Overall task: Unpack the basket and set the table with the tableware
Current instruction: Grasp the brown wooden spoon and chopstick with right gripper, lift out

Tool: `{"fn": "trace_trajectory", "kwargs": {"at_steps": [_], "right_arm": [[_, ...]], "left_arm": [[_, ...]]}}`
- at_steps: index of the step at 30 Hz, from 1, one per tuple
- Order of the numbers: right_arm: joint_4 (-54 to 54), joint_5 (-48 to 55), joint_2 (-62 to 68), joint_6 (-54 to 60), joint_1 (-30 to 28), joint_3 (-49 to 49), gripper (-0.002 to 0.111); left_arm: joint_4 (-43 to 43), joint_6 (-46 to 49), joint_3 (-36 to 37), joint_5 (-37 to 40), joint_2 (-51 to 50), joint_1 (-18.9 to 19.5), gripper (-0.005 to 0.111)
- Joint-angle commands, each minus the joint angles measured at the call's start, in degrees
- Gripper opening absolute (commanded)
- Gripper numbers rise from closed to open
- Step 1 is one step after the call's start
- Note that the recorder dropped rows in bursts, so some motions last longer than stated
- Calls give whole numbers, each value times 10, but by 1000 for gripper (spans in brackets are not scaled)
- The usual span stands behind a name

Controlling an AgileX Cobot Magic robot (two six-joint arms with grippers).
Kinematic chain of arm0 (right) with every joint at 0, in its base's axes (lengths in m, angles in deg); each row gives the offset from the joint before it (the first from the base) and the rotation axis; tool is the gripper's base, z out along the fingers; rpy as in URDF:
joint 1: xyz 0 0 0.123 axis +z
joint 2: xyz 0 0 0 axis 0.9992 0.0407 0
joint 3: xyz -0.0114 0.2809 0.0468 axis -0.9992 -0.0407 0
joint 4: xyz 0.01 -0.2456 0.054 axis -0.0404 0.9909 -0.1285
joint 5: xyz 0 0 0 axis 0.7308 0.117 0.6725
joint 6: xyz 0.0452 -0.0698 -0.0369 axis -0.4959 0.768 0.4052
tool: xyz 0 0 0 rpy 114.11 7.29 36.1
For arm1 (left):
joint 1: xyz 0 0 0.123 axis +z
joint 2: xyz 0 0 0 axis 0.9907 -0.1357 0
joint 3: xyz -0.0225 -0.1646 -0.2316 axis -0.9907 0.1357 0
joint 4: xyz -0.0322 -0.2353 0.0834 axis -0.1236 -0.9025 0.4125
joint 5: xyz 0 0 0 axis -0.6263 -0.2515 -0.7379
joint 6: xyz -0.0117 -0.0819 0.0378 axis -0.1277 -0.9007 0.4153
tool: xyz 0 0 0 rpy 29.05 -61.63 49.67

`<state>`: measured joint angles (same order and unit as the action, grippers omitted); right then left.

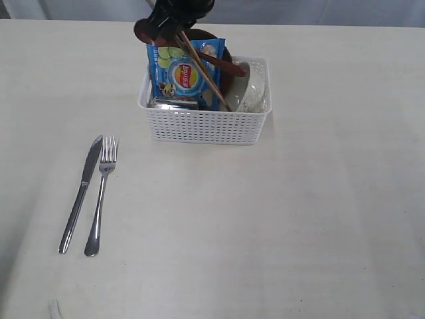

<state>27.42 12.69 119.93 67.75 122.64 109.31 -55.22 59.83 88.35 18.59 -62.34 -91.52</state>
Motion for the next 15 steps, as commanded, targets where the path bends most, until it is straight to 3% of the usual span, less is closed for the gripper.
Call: {"fn": "trace_trajectory", "kwargs": {"at_steps": [1, 15], "right_arm": [[20, 24, 5, -19, -2, -4, -1], [8, -8, -15, -18, -10, 57, -1]], "left_arm": [[-1, 0, 2, -6, 2, 1, 0], [-1, 0, 2, -6, 2, 1, 0]]}}
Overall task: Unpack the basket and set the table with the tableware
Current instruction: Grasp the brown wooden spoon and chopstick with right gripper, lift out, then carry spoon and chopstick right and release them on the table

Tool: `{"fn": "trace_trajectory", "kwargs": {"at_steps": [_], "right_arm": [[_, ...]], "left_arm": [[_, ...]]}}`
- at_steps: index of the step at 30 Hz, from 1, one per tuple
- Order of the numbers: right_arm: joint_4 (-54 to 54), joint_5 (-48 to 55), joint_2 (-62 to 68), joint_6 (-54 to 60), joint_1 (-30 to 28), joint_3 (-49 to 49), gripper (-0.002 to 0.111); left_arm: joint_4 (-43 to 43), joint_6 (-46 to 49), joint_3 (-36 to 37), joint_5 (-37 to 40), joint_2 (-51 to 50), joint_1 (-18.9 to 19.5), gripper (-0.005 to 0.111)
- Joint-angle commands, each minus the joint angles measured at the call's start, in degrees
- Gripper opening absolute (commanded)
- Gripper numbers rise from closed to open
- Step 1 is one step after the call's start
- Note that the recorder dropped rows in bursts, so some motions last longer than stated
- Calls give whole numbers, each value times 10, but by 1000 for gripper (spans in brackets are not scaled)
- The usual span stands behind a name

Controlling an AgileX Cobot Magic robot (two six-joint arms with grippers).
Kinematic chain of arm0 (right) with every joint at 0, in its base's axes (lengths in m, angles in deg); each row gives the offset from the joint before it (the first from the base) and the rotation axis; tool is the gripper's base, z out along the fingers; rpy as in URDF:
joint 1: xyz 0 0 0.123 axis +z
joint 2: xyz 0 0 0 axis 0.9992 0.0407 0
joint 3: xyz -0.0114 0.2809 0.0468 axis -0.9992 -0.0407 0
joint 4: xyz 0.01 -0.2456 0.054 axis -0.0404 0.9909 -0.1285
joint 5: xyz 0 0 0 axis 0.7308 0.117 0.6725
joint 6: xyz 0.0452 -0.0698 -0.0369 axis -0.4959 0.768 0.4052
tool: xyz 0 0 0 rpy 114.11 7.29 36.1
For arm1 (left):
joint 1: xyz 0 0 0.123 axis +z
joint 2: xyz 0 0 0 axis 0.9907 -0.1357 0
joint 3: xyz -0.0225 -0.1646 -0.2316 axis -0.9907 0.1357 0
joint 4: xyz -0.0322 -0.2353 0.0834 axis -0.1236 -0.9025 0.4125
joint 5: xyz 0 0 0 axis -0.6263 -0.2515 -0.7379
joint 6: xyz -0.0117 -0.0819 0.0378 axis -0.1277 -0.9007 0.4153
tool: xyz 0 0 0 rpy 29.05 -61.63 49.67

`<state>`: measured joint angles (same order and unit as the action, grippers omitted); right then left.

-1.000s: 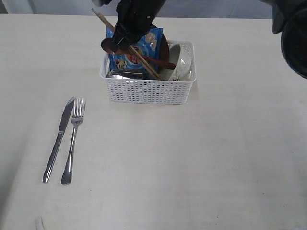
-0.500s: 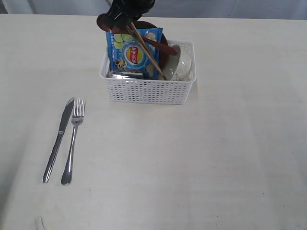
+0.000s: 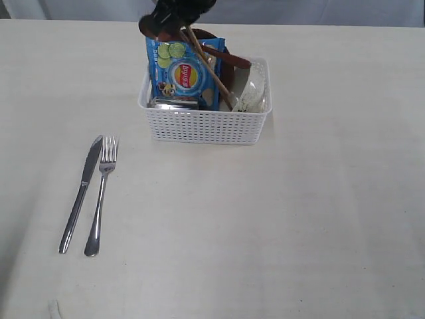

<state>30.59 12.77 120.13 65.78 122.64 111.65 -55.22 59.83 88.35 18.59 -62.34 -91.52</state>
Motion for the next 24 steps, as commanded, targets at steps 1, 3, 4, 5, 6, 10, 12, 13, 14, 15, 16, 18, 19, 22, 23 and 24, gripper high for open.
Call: {"fn": "trace_trajectory", "kwargs": {"at_steps": [1, 3, 4, 5, 6, 10, 12, 13, 14, 15, 16, 18, 19, 22, 23, 24], "right_arm": [[-41, -9, -18, 3, -15, 44, -1], [-63, -9, -19, 3, -19, 62, -1], [-77, -9, -21, 3, -22, 70, -1], [-86, -10, -22, 3, -22, 75, -1], [-88, -10, -25, 3, -22, 78, -1], [-88, -10, -33, 3, -22, 81, -1], [-88, -10, -39, 3, -22, 81, -1], [-88, -10, -44, 3, -22, 81, -1], [-88, -11, -47, 3, -22, 81, -1], [-88, -13, -51, 3, -22, 81, -1], [-84, -13, -57, 3, -23, 81, -1], [-69, -3, -65, -3, -29, 81, -1], [-61, 6, -71, -12, -34, 81, -1], [-20, 40, -86, -54, -60, 81, -1], [-5, 54, -90, -69, -70, 81, -1], [11, 70, -94, -90, -84, 81, -1]], "left_arm": [[-1, 0, 2, -6, 2, 1, 0], [-1, 0, 2, -6, 2, 1, 0], [-1, 0, 2, -6, 2, 1, 0], [-1, 0, 2, -6, 2, 1, 0], [-1, 0, 2, -6, 2, 1, 0], [-1, 0, 2, -6, 2, 1, 0], [-1, 0, 2, -6, 2, 1, 0], [-1, 0, 2, -6, 2, 1, 0], [-1, 0, 2, -6, 2, 1, 0], [-1, 0, 2, -6, 2, 1, 0], [-1, 0, 2, -6, 2, 1, 0], [-1, 0, 2, -6, 2, 1, 0], [-1, 0, 2, -6, 2, 1, 0], [-1, 0, 2, -6, 2, 1, 0], [-1, 0, 2, -6, 2, 1, 0], [-1, 0, 2, -6, 2, 1, 0]]}}
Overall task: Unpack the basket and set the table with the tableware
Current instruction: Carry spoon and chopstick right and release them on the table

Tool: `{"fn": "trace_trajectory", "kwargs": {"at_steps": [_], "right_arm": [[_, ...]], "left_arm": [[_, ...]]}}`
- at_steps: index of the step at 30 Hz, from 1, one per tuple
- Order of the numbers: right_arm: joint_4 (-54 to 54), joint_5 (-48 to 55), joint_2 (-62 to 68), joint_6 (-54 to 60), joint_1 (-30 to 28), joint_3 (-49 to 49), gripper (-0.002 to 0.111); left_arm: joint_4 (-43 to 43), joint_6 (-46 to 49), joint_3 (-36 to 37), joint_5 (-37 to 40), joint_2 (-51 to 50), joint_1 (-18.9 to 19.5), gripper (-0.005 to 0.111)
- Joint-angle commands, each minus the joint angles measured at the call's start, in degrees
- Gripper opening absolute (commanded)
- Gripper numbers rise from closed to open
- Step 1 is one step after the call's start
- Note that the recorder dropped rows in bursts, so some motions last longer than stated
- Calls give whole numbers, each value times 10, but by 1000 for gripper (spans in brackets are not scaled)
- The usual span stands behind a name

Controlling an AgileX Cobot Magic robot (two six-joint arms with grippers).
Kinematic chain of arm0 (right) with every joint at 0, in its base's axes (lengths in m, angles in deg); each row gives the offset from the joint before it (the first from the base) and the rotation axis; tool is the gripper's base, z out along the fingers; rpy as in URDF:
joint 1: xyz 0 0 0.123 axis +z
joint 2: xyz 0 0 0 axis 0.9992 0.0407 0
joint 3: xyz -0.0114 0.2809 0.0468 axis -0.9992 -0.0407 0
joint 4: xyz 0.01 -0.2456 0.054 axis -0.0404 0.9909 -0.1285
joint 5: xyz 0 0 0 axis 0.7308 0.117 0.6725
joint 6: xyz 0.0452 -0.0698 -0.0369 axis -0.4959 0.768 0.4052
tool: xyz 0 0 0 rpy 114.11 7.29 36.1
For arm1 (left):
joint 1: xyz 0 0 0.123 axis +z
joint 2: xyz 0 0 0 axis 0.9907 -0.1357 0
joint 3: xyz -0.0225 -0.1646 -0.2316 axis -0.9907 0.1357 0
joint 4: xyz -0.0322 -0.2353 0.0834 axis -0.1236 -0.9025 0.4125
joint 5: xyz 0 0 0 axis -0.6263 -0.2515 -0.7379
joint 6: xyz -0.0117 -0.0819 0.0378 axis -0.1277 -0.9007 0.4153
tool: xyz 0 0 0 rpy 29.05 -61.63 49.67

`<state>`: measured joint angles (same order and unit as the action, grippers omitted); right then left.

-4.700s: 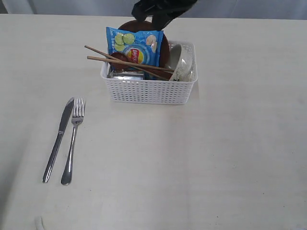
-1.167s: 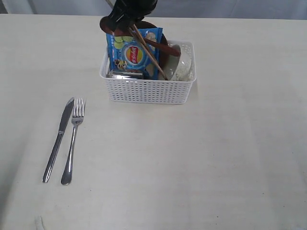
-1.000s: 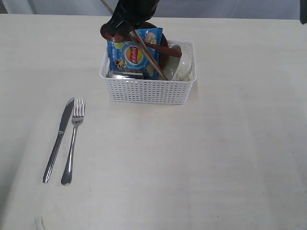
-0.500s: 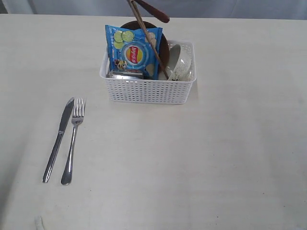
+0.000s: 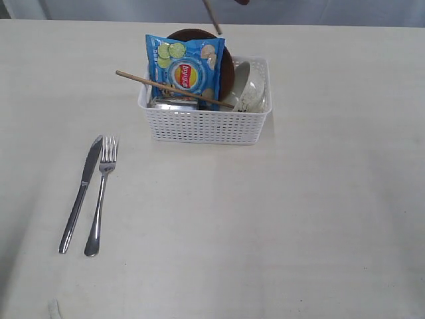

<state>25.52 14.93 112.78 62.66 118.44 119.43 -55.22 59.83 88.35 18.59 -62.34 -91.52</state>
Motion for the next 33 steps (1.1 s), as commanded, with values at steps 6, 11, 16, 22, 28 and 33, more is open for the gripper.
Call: {"fn": "trace_trajectory", "kwargs": {"at_steps": [6, 11, 16, 22, 28, 33], "right_arm": [[107, 118, -34, -183, -163, -28, -1], [107, 109, -34, -222, -267, -158, -1], [65, 21, -21, -238, -347, -302, -1], [56, -35, 25, -237, -406, -391, -1], [18, -57, 74, -196, -413, -397, -1], [20, -84, 106, -197, -413, -397, 16]], "left_arm": [[-1, 0, 2, -6, 2, 1, 0], [-1, 0, 2, -6, 2, 1, 0], [-1, 0, 2, -6, 2, 1, 0], [-1, 0, 2, -6, 2, 1, 0], [-1, 0, 2, -6, 2, 1, 0], [-1, 0, 2, -6, 2, 1, 0]]}}
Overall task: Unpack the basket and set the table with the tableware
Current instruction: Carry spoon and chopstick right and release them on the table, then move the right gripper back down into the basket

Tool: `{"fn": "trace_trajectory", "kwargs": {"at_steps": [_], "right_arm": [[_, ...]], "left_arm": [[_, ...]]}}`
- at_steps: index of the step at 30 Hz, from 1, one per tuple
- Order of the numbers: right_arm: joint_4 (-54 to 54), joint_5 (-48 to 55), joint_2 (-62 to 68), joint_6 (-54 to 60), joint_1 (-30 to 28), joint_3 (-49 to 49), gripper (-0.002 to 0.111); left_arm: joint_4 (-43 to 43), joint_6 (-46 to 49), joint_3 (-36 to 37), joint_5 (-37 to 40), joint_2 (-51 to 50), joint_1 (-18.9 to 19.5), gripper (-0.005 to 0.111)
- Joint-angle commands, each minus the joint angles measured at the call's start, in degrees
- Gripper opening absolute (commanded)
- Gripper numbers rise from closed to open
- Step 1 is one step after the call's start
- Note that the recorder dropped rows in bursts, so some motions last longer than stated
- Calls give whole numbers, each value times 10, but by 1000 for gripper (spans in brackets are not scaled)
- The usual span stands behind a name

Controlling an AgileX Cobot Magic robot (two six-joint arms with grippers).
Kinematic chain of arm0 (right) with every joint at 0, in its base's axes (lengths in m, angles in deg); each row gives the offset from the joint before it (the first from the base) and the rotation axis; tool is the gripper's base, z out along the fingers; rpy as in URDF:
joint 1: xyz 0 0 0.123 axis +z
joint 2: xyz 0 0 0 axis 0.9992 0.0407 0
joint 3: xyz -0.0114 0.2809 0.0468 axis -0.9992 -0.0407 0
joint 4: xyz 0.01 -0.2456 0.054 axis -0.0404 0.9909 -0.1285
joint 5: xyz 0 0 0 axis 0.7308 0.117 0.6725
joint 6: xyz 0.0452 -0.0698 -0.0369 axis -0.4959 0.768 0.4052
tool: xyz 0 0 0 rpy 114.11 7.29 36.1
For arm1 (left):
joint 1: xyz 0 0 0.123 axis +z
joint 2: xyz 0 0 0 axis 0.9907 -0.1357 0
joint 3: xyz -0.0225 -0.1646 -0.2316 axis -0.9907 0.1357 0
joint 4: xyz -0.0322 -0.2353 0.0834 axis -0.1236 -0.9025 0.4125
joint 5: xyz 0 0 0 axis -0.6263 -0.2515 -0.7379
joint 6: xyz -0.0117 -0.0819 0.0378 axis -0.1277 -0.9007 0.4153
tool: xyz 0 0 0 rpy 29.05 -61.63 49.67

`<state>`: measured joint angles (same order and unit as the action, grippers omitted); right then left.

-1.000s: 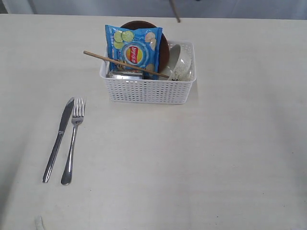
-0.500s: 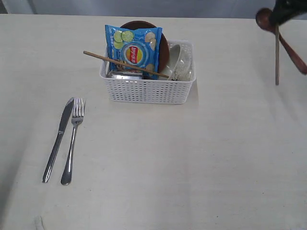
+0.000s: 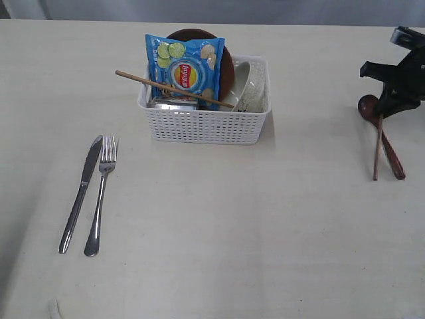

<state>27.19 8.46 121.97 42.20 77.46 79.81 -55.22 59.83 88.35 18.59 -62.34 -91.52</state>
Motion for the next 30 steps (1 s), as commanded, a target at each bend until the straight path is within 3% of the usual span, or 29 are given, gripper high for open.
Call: {"fn": "trace_trajectory", "kwargs": {"at_steps": [1, 2, 4, 12, 15, 18, 23, 30], "right_arm": [[2, -19, 15, 8, -3, -1, 23], [-10, -22, 14, 8, -3, 4, 36], [-29, -3, 13, 8, -3, 24, 42], [-227, 145, -44, 82, 13, 206, 42], [-311, 183, -57, 122, 56, 253, 42], [-323, 183, -61, 153, 118, 279, 42], [-282, 183, -59, 188, 256, 295, 42], [13, 126, -29, 193, 434, 295, 42]], "left_arm": [[-1, 0, 2, -6, 2, 1, 0], [-1, 0, 2, -6, 2, 1, 0], [-1, 0, 2, -6, 2, 1, 0], [-1, 0, 2, -6, 2, 1, 0], [-1, 0, 2, -6, 2, 1, 0], [-1, 0, 2, -6, 2, 1, 0], [-1, 0, 2, -6, 2, 1, 0], [-1, 0, 2, -6, 2, 1, 0]]}}
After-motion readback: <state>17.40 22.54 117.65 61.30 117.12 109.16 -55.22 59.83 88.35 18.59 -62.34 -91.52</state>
